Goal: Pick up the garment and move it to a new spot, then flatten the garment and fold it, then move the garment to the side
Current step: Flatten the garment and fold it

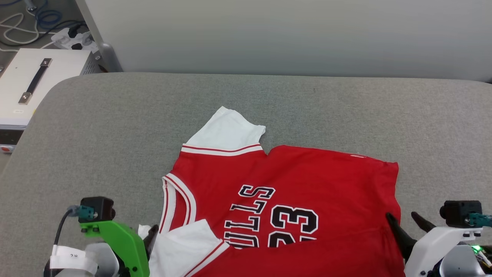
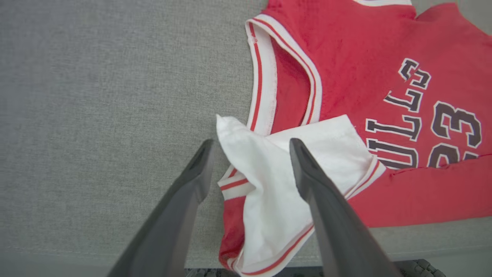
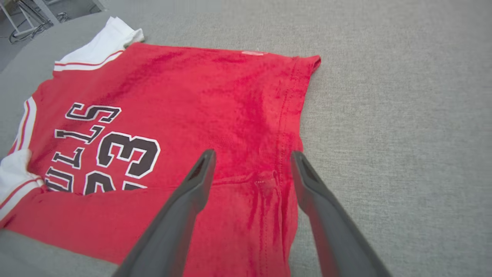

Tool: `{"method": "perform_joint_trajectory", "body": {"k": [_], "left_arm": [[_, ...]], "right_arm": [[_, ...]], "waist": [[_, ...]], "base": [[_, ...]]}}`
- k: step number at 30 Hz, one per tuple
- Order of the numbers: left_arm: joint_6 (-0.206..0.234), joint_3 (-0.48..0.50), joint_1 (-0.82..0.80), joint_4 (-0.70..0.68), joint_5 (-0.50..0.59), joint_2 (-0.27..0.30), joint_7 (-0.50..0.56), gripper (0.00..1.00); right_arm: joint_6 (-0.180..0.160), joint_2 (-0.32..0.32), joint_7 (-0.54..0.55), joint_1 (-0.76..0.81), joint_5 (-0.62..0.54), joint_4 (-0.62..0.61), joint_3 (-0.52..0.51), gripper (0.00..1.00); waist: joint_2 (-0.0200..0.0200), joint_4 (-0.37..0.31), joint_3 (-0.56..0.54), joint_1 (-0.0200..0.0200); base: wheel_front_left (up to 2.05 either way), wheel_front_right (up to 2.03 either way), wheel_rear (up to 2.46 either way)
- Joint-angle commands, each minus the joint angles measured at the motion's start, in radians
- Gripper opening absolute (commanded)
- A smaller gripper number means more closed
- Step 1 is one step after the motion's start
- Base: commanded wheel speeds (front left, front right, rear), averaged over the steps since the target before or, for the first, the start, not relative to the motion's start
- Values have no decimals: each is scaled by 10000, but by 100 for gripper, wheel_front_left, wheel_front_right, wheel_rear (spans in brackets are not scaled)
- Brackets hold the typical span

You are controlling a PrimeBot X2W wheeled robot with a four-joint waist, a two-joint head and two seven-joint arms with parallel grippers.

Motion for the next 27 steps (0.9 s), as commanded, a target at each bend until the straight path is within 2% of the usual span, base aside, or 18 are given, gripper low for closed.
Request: {"method": "perform_joint_trajectory", "body": {"k": [1,8,18,22,27], "left_arm": [[-6,35,-282,-46,239,31,-142,100],[218,181,-1115,-74,1088,-274,-1087,100],[190,391,-3024,613,2240,-1017,-2580,100],[-46,373,-3957,1127,2439,-1242,-2682,100],[-811,244,-5331,1930,2340,-1316,-2095,100]], "right_arm": [[-7,117,-301,-211,-232,-101,-94,100],[-7,434,-2157,-906,-982,-517,-424,100],[-7,276,-3057,-2145,-1221,-1046,-495,100],[-7,169,-3141,-2543,-1197,-1162,-433,100],[-7,99,-3285,-2911,-1098,-1133,-473,100]], "waist": [[0,-43,67,0],[0,-265,628,0],[0,-652,2282,0],[0,-853,2931,0],[0,-1110,3547,0]], "base": [[0,0,0],[0,0,0],[0,0,0],[0,0,0],[0,0,0]]}}
